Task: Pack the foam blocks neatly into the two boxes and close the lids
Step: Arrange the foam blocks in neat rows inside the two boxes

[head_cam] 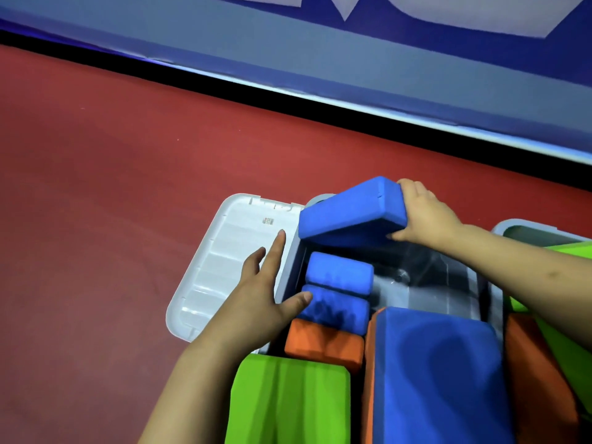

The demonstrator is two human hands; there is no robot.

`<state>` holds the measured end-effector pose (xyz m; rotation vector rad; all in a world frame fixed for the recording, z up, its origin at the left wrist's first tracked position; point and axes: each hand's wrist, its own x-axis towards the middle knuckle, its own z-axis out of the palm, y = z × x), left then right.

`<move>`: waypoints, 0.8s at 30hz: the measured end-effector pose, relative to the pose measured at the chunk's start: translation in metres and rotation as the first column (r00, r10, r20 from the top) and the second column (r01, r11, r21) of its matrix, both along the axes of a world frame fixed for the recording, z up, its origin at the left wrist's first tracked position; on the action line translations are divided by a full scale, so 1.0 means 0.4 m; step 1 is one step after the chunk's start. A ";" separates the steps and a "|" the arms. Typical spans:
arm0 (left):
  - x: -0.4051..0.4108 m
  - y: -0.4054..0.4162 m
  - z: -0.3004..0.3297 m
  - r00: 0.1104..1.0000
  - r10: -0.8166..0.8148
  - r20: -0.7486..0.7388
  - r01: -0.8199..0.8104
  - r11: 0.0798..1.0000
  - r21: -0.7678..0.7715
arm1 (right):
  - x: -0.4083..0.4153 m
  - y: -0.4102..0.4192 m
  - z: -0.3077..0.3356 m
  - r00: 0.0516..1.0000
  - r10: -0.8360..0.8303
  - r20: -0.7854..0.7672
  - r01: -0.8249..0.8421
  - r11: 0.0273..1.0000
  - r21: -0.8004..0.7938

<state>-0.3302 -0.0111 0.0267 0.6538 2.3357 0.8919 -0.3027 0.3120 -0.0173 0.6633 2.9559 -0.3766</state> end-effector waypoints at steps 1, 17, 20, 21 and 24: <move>-0.001 -0.003 -0.003 1.000 -0.006 0.010 0.006 1.000 -0.009 | 0.010 0.010 -0.004 1.000 -0.008 0.010 0.008 1.000 0.010; -0.009 -0.021 -0.049 0.998 -0.027 0.055 0.033 0.994 -0.108 | -0.067 -0.102 -0.141 0.978 -0.013 0.208 0.013 1.000 0.000; -0.009 -0.012 -0.056 0.996 -0.026 0.087 0.038 0.990 -0.133 | -0.073 -0.083 -0.148 0.960 0.056 0.274 -0.083 0.993 0.087; -0.009 -0.012 -0.058 0.996 -0.028 0.091 0.039 0.990 -0.132 | -0.070 -0.079 -0.154 0.949 0.087 0.302 -0.131 0.983 0.129; -0.016 -0.016 -0.069 0.996 -0.023 0.081 0.034 0.991 -0.131 | -0.069 -0.073 -0.177 0.939 0.109 0.327 -0.174 0.969 0.177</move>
